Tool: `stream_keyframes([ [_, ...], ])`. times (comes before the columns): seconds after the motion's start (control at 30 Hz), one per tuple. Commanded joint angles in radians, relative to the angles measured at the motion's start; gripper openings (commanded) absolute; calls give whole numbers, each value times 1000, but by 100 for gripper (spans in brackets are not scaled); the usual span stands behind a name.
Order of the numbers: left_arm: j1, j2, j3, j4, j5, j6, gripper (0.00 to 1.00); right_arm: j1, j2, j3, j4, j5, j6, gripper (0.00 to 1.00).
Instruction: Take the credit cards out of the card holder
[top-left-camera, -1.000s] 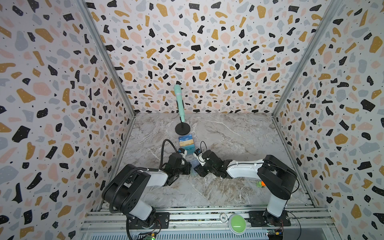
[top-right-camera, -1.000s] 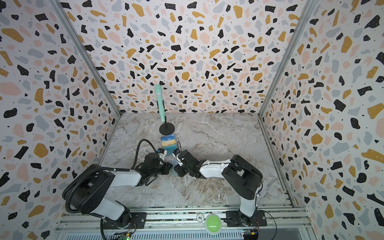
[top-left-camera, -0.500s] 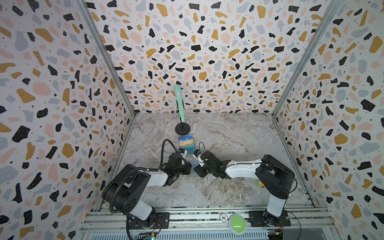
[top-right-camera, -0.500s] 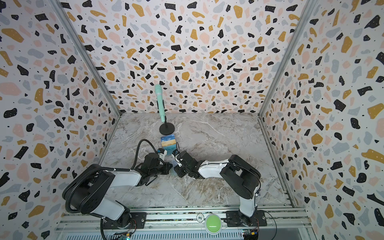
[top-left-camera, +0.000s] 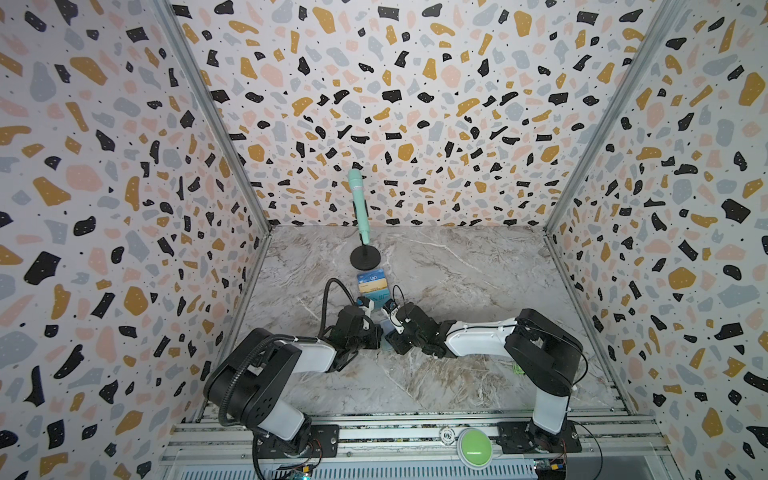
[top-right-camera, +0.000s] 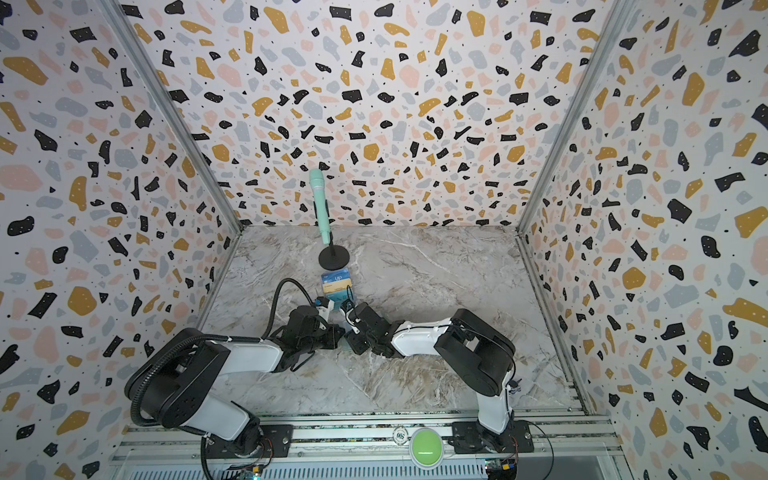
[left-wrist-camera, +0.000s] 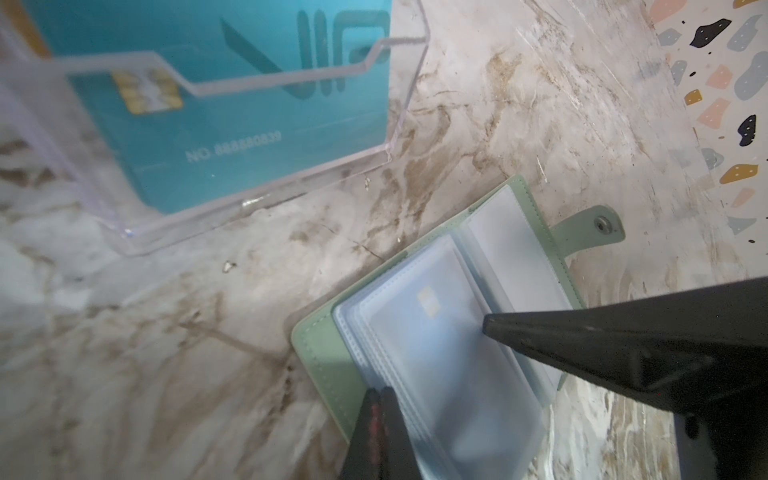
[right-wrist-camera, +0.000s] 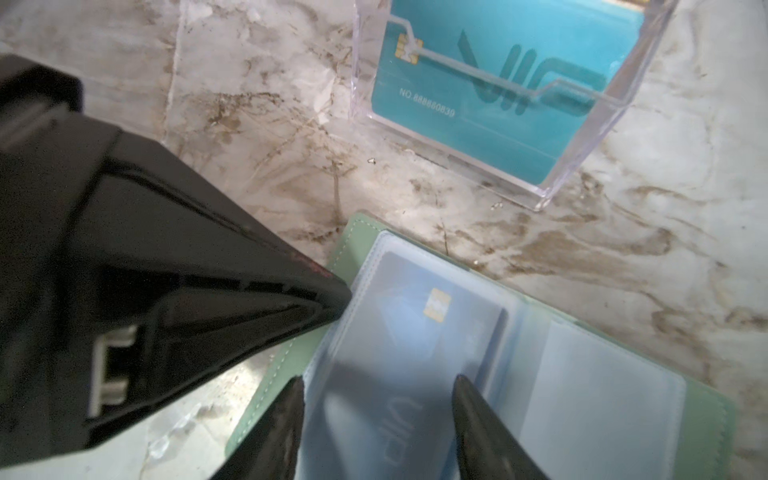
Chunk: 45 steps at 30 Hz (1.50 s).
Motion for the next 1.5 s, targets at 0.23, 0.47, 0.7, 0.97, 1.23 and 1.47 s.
stream_keyframes([
  [0.23, -9, 17, -9, -40, 5, 17, 0, 5, 19, 20, -61, 50, 6, 53],
  [0.47, -8, 11, -3, -61, -3, 28, 0, 6, 16, 29, -90, 79, 15, 52],
  [0.7, -7, 9, -5, -61, -11, 31, 0, 7, -35, 32, -91, 74, -6, 53],
  [0.97, -8, 19, -5, -56, -9, 33, 0, 22, -54, 26, -63, 49, -16, 59],
  [1.23, -8, 26, -5, -47, -4, 31, 0, 33, -23, 32, -64, 48, -11, 61],
  [1.47, -8, 28, -6, -47, -4, 34, 0, 34, 8, 41, -85, 96, 7, 58],
])
